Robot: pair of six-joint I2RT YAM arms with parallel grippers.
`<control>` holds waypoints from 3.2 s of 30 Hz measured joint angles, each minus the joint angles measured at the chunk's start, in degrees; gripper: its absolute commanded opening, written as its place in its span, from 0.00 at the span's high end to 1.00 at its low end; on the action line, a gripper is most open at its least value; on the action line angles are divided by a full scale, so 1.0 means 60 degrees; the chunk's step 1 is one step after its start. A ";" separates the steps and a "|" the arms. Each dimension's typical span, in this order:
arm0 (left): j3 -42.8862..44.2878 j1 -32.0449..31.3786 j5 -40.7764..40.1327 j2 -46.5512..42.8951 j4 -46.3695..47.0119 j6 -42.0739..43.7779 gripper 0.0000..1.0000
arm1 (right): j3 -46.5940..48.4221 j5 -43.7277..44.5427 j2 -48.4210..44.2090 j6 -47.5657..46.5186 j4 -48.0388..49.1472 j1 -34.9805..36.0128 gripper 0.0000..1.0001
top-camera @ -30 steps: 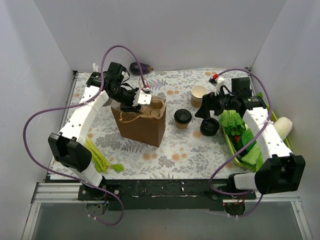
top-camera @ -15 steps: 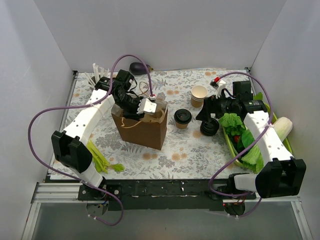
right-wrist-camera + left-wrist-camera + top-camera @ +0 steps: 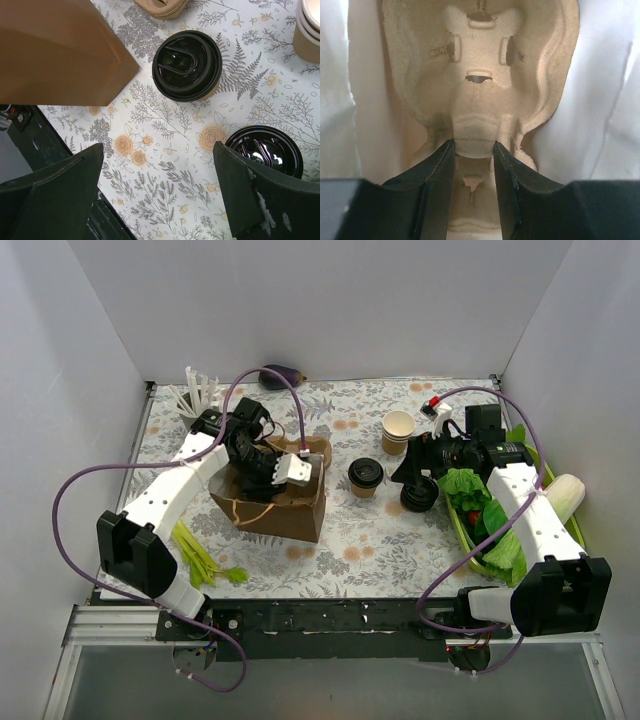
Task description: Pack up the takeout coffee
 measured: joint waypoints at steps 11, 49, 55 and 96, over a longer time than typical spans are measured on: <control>-0.1253 -0.0109 -0.0025 -0.0076 0.0874 -0.1286 1.00 | -0.0018 -0.0102 0.0160 0.0084 0.0091 -0.0044 0.02; -0.1351 -0.0415 0.0488 -0.0856 0.1927 -0.2983 0.16 | 0.0197 -0.0211 0.0714 0.0146 0.0142 -0.0051 0.02; -0.0911 -0.0415 0.1096 -0.0798 0.1472 -0.3734 0.22 | 0.0550 -0.0291 0.1129 0.0149 0.0146 -0.0055 0.02; -0.1381 -0.0823 0.2590 -0.0783 0.1643 -0.6000 0.03 | 0.3585 -0.1377 0.3661 0.2779 0.1333 0.2871 0.07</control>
